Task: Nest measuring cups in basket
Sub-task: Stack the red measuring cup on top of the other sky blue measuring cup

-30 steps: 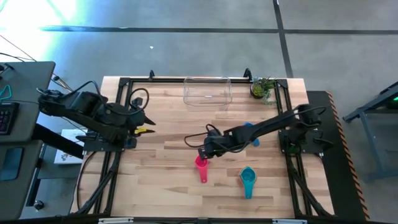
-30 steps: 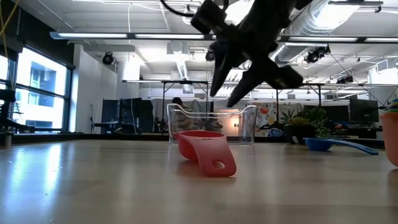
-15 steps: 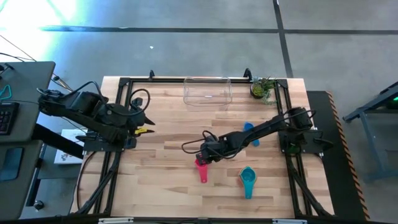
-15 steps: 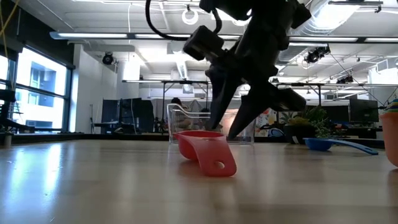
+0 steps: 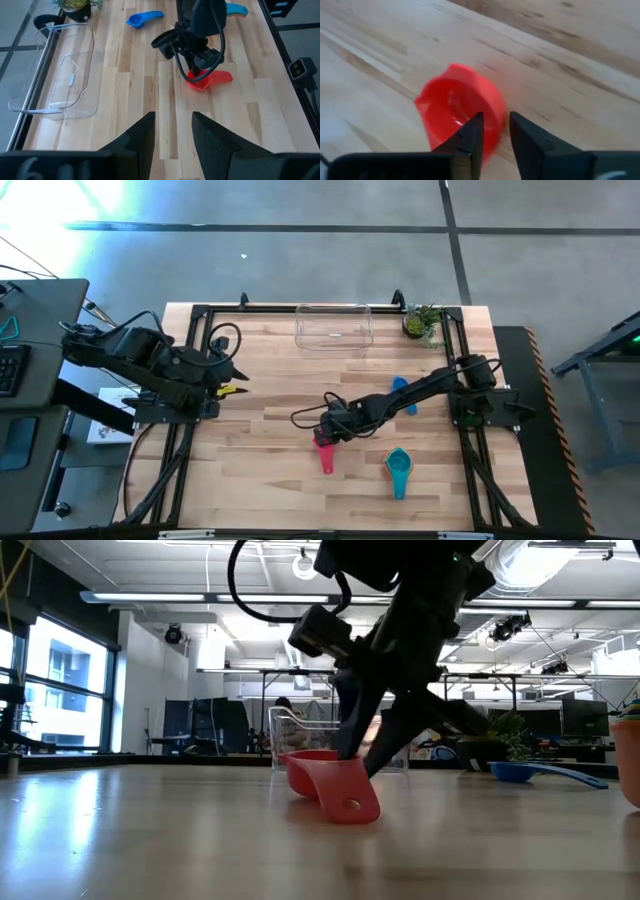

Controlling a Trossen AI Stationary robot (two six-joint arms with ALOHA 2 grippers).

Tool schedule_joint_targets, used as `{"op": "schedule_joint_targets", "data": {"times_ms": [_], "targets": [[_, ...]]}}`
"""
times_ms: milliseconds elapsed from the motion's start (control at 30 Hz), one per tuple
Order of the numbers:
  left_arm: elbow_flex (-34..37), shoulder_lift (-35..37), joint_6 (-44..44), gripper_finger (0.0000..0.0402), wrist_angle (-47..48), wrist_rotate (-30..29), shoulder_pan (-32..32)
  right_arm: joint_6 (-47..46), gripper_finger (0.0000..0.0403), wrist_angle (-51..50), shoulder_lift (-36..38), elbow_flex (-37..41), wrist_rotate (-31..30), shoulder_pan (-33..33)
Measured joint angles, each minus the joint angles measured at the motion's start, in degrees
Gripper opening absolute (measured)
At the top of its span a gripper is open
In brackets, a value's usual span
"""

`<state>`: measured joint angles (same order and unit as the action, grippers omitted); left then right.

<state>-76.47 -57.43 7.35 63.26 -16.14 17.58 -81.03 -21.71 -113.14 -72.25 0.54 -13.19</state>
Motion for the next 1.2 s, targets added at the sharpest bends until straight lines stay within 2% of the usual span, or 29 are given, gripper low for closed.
{"op": "schedule_joint_targets", "data": {"times_ms": [167,233,433,600,900,1200], "targets": [[0.0,0.0,0.0,0.0117,0.0,0.0,0.0,0.4,0.0019,0.0,-0.3,0.0,1.5,0.0],[0.0,0.0,-0.1,0.0117,0.0,0.0,0.0,1.4,0.0007,-0.1,-0.4,0.0,2.4,0.0],[0.0,0.0,-0.1,0.0117,0.0,-0.1,0.0,1.9,0.001,0.0,0.0,0.0,6.1,0.0],[0.0,0.0,-0.1,0.0117,0.0,-0.1,0.0,1.5,0.0006,-0.3,3.6,0.0,6.5,-0.9],[0.0,0.0,0.0,0.0117,-0.1,-0.2,0.0,-2.5,0.0003,-10.1,14.0,0.0,0.5,-4.0],[0.0,0.0,-0.5,0.0117,0.0,-1.1,0.0,-11.0,0.0004,-24.2,24.0,0.0,-1.9,-8.3]]}}
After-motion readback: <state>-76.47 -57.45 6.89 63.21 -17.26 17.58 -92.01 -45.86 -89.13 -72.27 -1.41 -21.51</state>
